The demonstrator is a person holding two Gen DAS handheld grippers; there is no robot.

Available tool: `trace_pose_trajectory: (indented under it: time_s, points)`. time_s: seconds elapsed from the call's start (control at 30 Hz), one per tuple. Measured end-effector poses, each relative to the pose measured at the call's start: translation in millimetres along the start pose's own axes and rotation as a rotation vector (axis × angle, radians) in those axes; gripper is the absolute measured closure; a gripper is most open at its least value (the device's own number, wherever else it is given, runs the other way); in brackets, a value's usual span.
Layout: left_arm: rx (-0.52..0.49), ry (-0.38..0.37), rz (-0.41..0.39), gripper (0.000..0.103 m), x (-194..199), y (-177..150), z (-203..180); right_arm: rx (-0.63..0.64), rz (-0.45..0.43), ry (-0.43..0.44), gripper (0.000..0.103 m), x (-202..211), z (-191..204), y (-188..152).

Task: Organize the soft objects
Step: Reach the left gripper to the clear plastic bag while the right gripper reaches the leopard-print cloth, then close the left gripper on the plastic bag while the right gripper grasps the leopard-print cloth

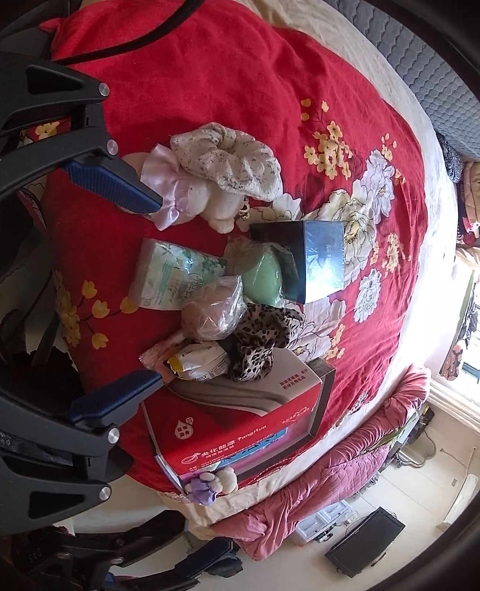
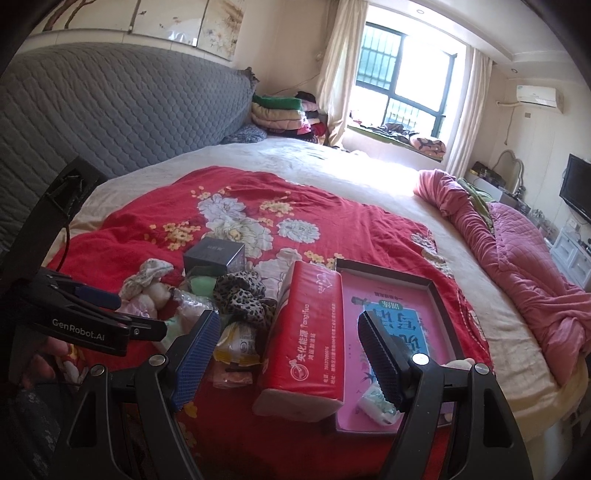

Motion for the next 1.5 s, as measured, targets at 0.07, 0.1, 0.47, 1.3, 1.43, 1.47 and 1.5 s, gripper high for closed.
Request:
trace_pose_trajectory:
  time_s: [0.07, 0.1, 0.47, 1.3, 1.43, 1.47, 1.5]
  points:
    - [0.004, -0.005, 0.008, 0.017, -6.5, 4.1, -2.0, 0.019, 0.000, -0.002, 0.025, -2.8, 3.2, -0.3]
    - [0.004, -0.011, 0.009, 0.017, -9.5, 7.1, -2.7, 0.025, 0.002, 0.002, 0.025, -5.1, 4.2, -0.1]
    - [0.051, -0.068, 0.062, 0.018, -45.5, 29.2, -2.6, 0.153, 0.074, 0.015, 0.025, -41.3, 15.3, -3.9]
    - [0.107, -0.279, 0.017, 0.060, -39.2, 39.0, 25.6, 0.515, 0.184, 0.036, 0.025, -141.2, 46.8, 11.3]
    - [0.096, -0.286, -0.005, 0.060, -26.2, 36.5, 33.4, 0.601, 0.202, 0.054, 0.026, -157.7, 55.0, 12.8]
    - [0.091, -0.284, -0.007, 0.060, -24.7, 36.8, 34.7, 0.623, 0.209, 0.058, 0.027, -161.9, 58.5, 12.4]
    - [0.086, -0.280, -0.012, 0.060, -23.5, 37.6, 35.8, 0.641, 0.222, 0.063, 0.030, -165.9, 62.5, 11.2]
Point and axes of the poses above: each gripper's, at about its wrist camera, not at the fingertips, and x roughly against the way its jaws point, z to its left, y to its top, the point moved 2 cm from there along -x, roughly the way its jaws point, and after that the axes turned 4 degrees about x, right-handed, at the moved point
